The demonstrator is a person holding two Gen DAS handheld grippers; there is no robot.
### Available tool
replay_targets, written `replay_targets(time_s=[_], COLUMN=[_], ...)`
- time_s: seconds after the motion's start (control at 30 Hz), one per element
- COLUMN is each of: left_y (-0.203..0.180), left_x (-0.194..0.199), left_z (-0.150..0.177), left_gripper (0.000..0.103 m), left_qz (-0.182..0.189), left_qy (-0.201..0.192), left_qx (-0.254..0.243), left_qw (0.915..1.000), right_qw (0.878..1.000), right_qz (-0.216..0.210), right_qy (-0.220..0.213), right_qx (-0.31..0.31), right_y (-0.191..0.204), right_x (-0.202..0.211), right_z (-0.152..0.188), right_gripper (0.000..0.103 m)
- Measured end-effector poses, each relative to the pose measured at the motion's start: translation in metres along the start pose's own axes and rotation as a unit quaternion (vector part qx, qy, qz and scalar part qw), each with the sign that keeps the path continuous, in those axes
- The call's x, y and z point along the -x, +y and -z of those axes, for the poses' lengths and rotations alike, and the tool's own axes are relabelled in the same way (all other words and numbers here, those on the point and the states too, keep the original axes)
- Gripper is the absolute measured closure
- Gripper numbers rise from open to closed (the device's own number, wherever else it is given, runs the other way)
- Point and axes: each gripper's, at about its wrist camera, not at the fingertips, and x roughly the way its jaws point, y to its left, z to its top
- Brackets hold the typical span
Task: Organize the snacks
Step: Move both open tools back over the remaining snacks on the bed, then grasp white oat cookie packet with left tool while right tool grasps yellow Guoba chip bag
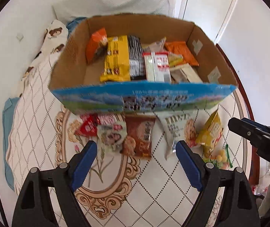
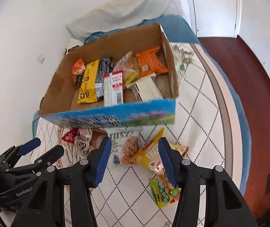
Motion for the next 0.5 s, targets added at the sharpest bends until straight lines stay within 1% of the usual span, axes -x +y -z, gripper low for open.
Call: replay_targets(time_s=[0.1,0.13,0.2,0.33,0.37,0.43,0.5], left_y=[-0.013,-0.017,-0.025,-0.039,-0.041,-0.045,-0.048], left_x=[-0.026,-0.032,-0.042,-0.058,-0.060,-0.064,-0.067], left_z=[0.007,0.008,0.008,0.011,0.011,0.013,0.015], left_gripper=[0.018,0.018,0.018,0.018,0.018,0.018,0.018], left_qz=[-0.004,-0.005,-0.012,-0.019,-0.021,-0.031,-0.036], left_qy=[0.028,0.033,0.043,0.060,0.061,0.063,0.068], left_qx=[-0.008,-0.012,-0.019,-0.027,-0.028,-0.031,-0.030], left_qw=[0.9996,0.9994,0.9988,0.9977,0.9975,0.9971,0.9966], right_qw=[0.999,0.998,0.994,0.982,0.979,0.970,0.958], right_qz=[0.018,0.026,0.042,0.058,0.062,0.064,0.070], right_qy=[0.031,0.038,0.044,0.060,0.059,0.059,0.056], right_qx=[0.027,0.043,0.087,0.168,0.185,0.226,0.272], right_y=[-0.012,-0.013,-0.015,-0.015,-0.013,-0.009,-0.001], right_x=[-0.021,-0.025,-0.031,-0.042,-0.044,-0.052,-0.061], right_z=[0.016,0.021,0.030,0.043,0.043,0.045,0.045], right_gripper=[0.041,0.035,0.034,0.034,0.034,0.034,0.034])
